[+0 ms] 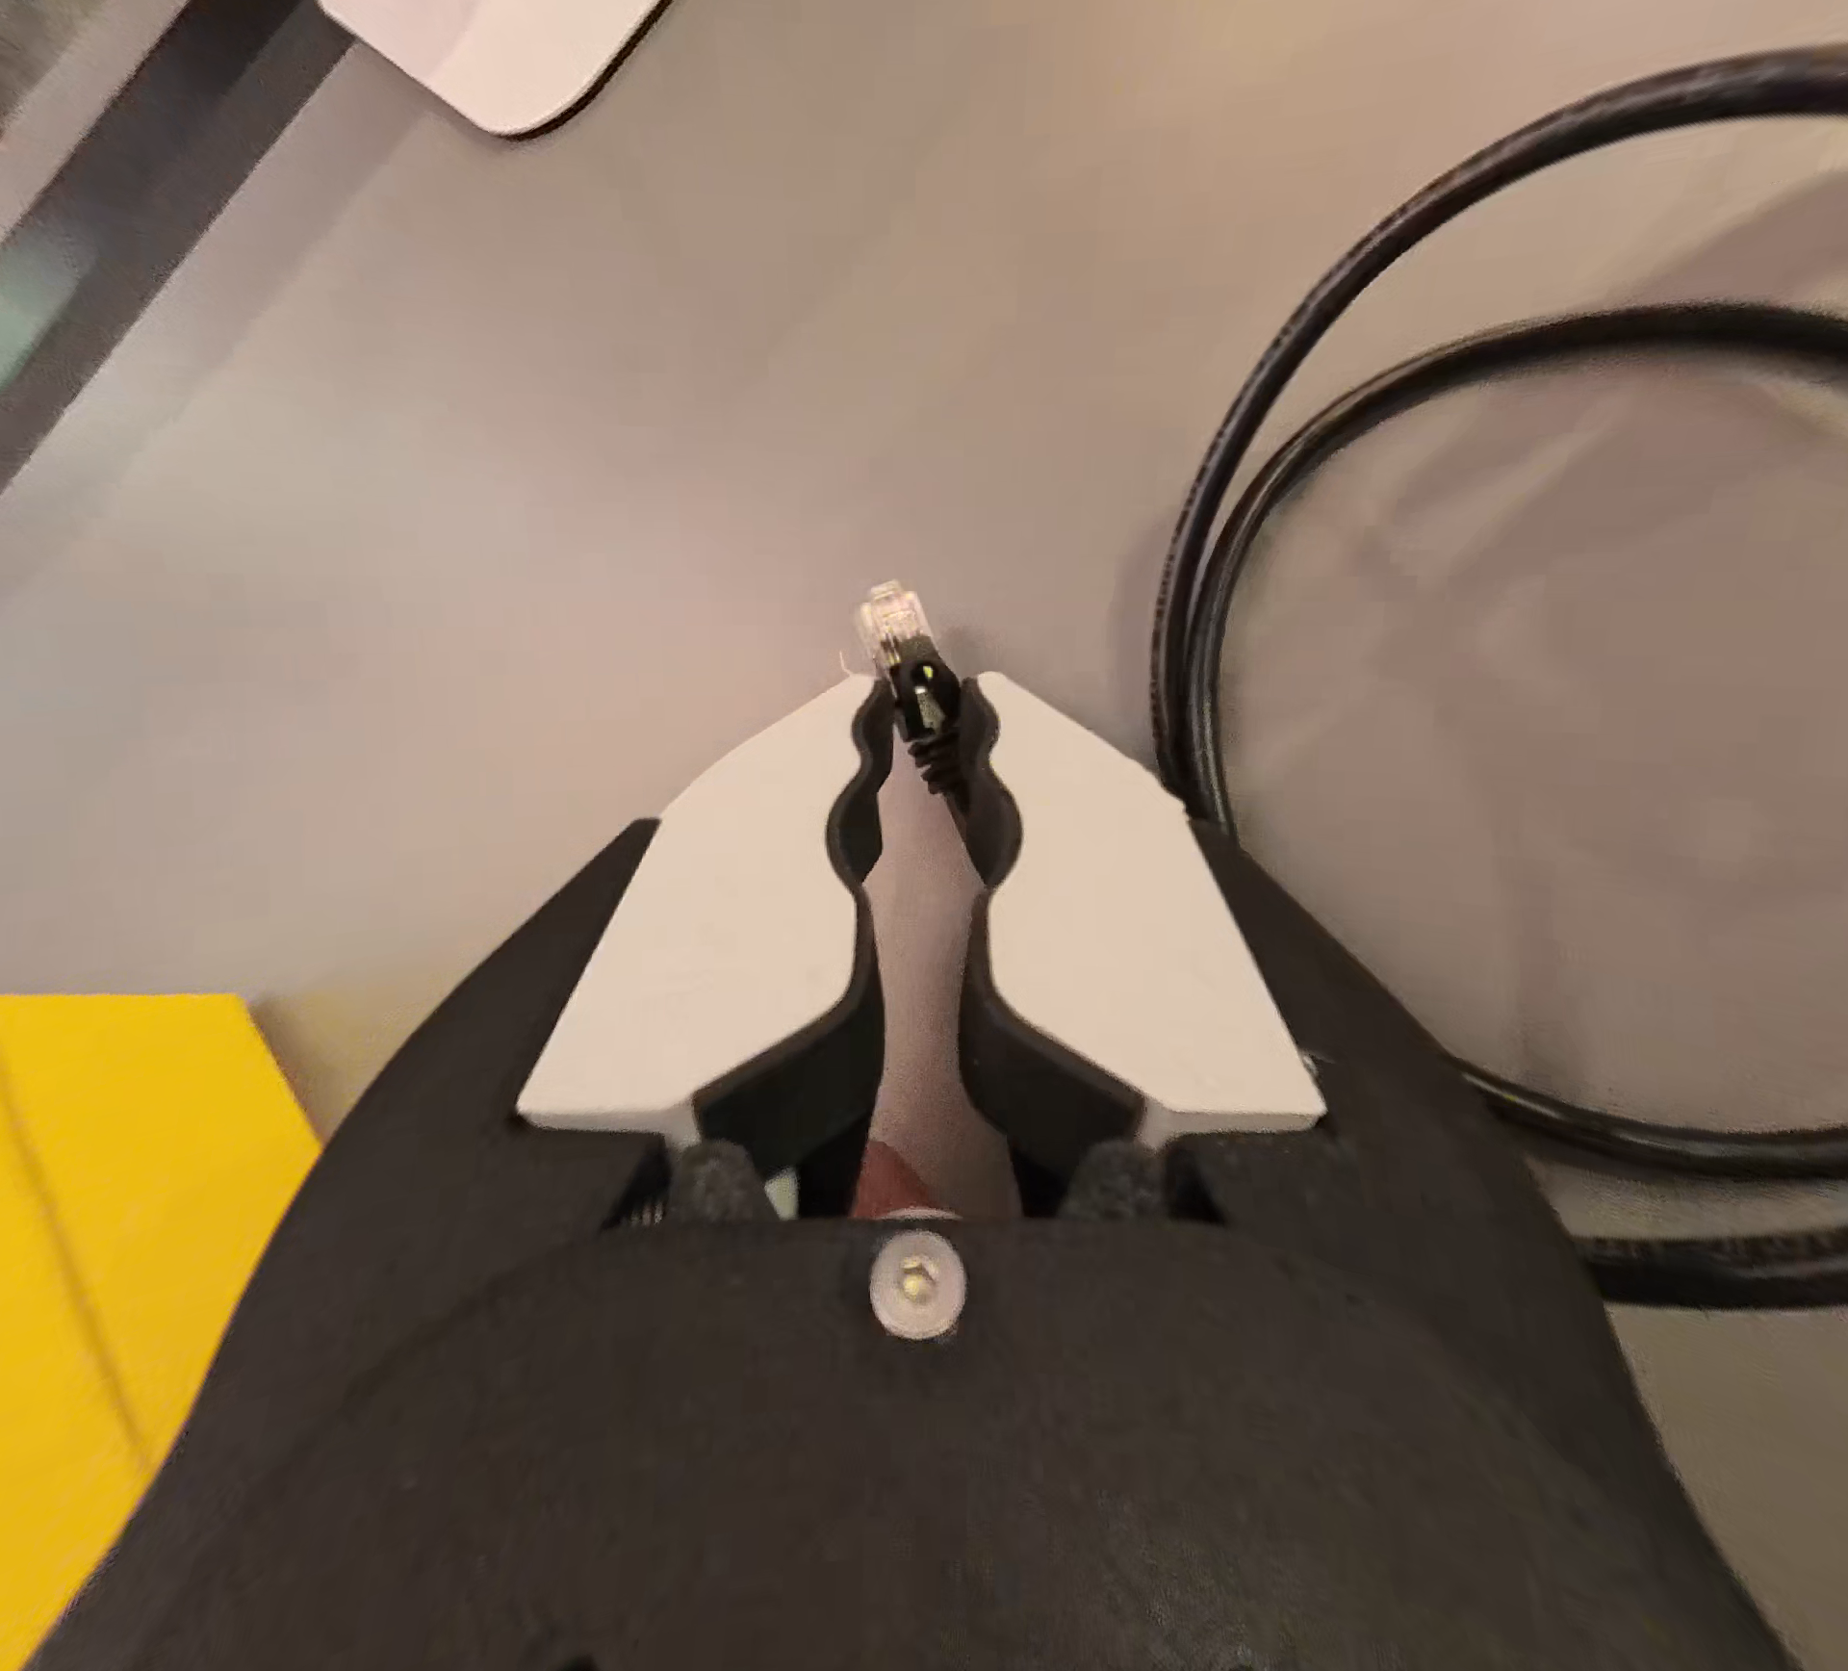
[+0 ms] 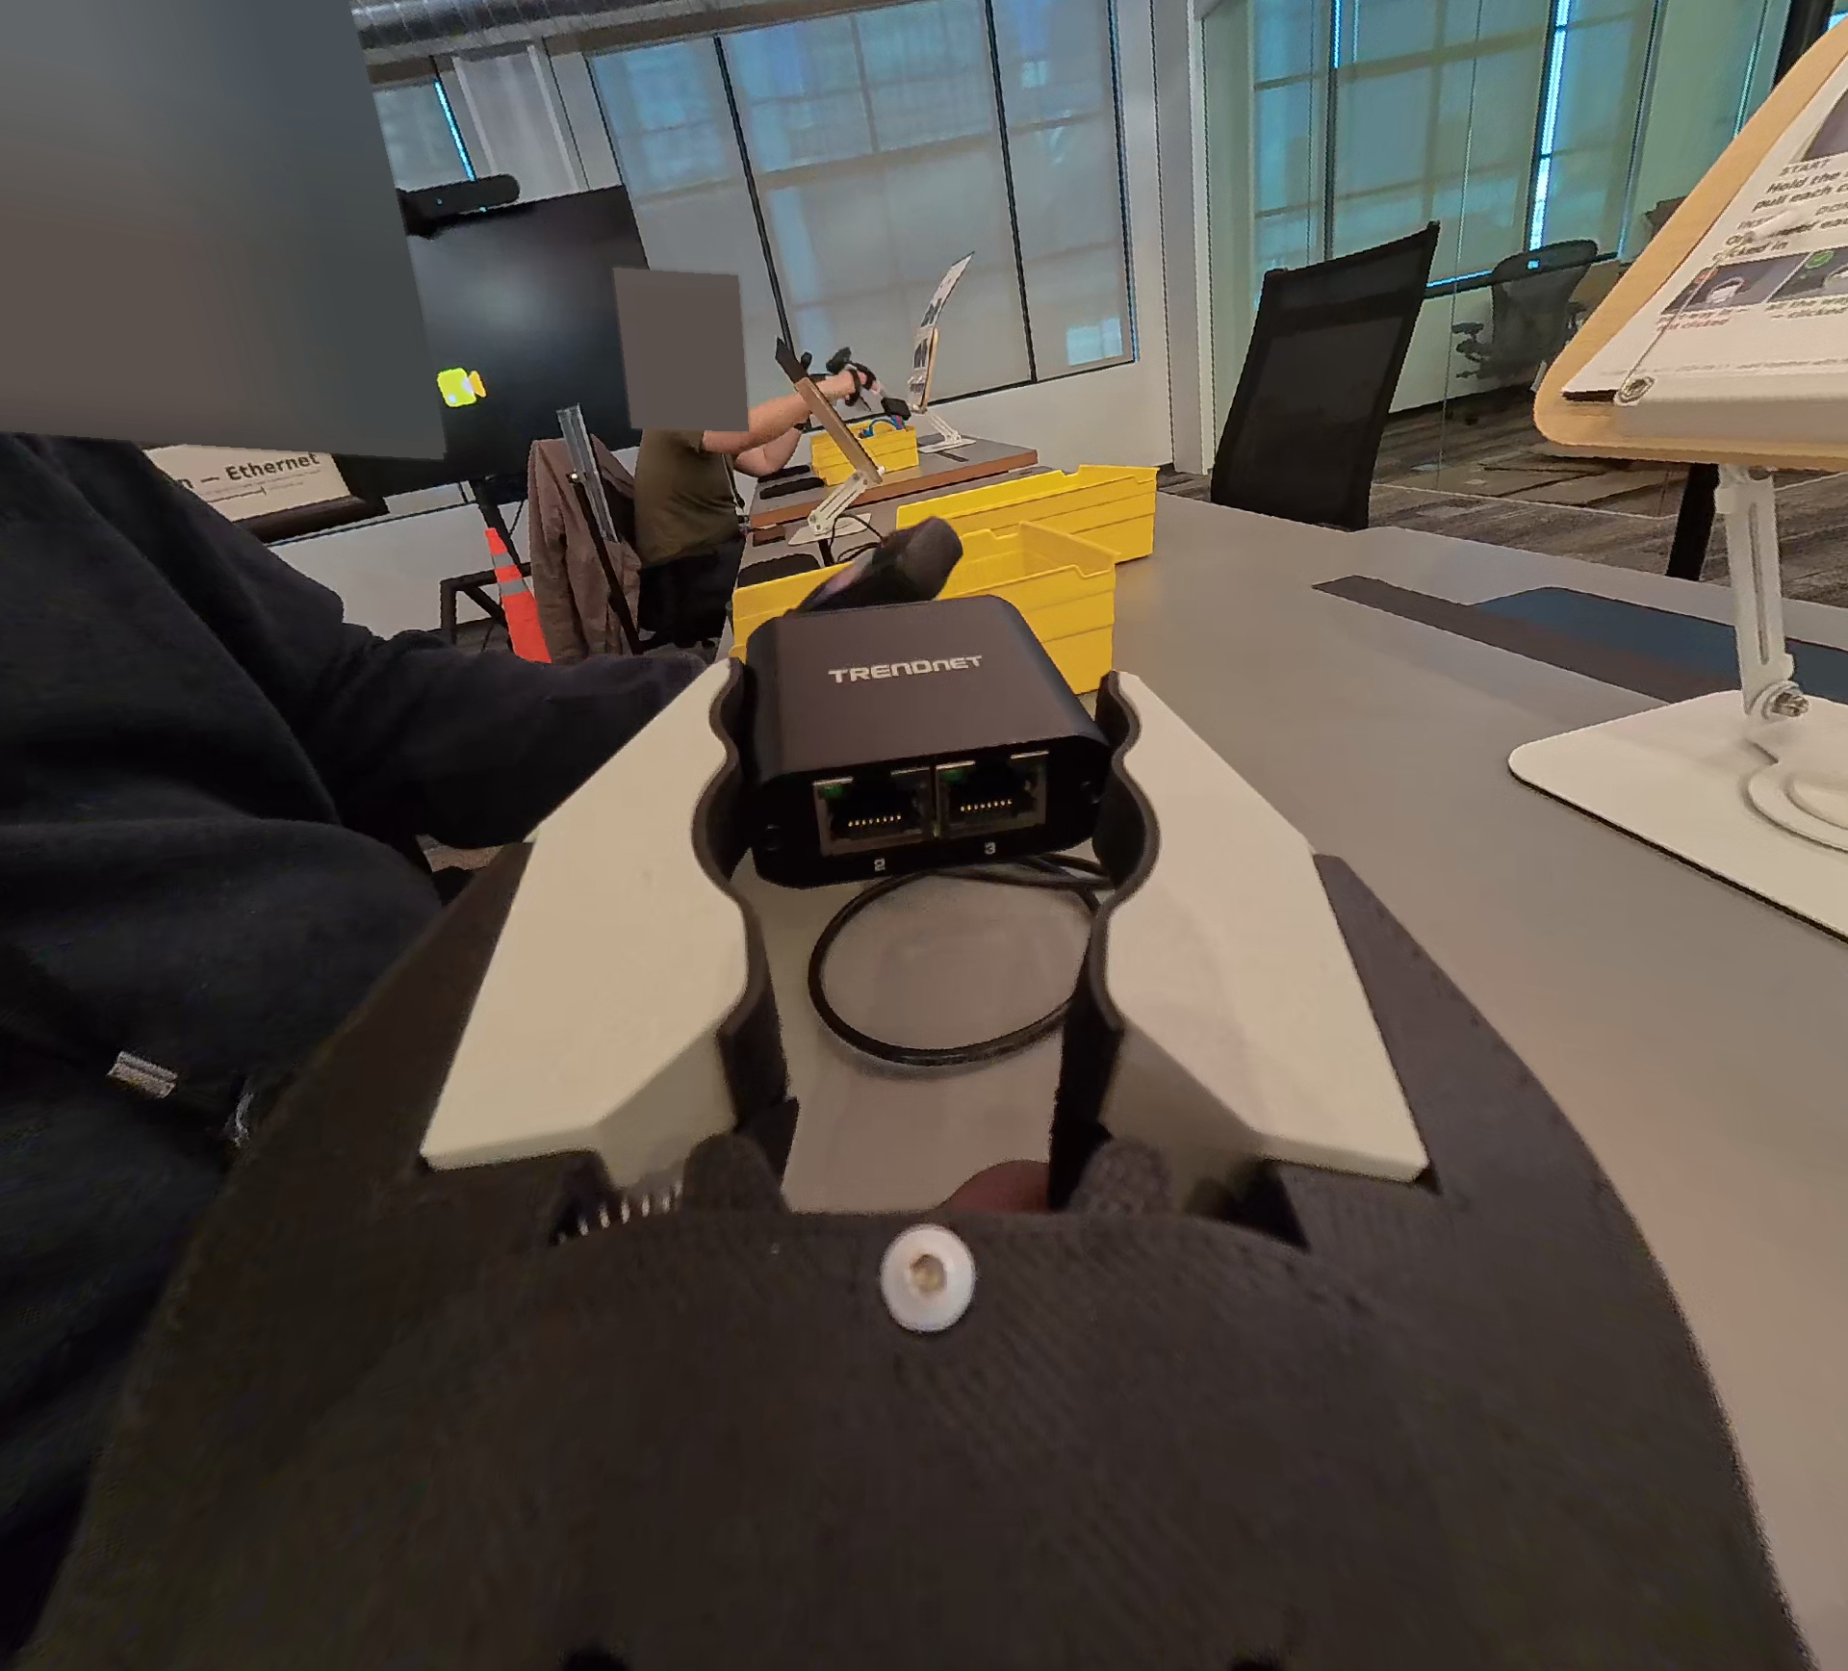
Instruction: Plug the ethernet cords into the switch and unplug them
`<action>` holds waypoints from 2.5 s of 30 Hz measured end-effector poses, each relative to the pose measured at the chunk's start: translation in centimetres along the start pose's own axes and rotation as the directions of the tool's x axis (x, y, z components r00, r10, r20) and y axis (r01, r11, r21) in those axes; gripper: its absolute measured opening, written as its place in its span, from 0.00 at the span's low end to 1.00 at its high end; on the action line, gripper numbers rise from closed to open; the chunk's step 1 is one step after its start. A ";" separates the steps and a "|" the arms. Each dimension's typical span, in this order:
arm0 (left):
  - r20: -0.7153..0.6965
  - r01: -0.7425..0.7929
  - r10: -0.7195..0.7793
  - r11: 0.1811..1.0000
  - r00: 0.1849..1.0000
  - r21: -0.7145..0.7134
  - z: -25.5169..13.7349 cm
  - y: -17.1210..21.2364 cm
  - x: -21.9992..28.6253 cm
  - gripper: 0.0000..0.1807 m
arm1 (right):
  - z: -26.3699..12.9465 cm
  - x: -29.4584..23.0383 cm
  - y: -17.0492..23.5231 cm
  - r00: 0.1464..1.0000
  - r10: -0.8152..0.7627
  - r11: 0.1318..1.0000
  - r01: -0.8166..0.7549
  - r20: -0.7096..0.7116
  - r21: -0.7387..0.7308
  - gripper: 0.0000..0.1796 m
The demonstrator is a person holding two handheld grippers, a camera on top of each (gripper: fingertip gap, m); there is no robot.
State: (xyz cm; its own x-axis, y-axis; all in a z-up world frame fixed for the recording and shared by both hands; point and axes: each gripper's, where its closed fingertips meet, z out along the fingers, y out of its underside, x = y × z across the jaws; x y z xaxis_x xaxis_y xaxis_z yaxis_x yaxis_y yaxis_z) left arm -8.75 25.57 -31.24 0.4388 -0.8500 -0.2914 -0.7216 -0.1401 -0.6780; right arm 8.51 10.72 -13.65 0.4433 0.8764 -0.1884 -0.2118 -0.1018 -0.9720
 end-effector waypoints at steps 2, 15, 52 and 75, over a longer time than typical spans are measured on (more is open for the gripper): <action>-0.078 0.032 -0.028 0.998 0.997 0.059 -0.8 -1.5 0.3 0.07 | 0.1 0.1 0.0 1.000 -0.006 1.000 0.006 -0.003 -0.007 0.38; -0.409 -0.153 0.274 0.940 0.870 0.304 -9.1 -14.3 3.1 0.06 | 1.7 1.1 -1.5 0.998 -0.057 0.998 0.057 0.027 -0.010 0.38; -0.699 -0.399 0.528 0.843 0.483 0.361 -10.7 -19.9 11.0 0.06 | 3.5 2.9 -0.5 0.978 -0.211 0.969 0.210 0.011 -0.133 0.38; -0.690 -0.399 0.518 0.849 0.505 0.345 -9.9 -20.2 11.4 0.06 | 3.6 3.4 0.2 0.954 -0.299 0.934 0.290 -0.012 -0.209 0.38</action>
State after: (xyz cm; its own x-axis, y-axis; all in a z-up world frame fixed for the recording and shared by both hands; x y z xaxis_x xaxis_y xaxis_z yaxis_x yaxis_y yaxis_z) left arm 5.52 13.62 -14.17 -0.5218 -0.8524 -0.0324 -0.6033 0.3956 -0.6925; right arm 6.85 15.36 -14.01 0.4965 0.8611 0.1092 0.1128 0.0607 -0.9918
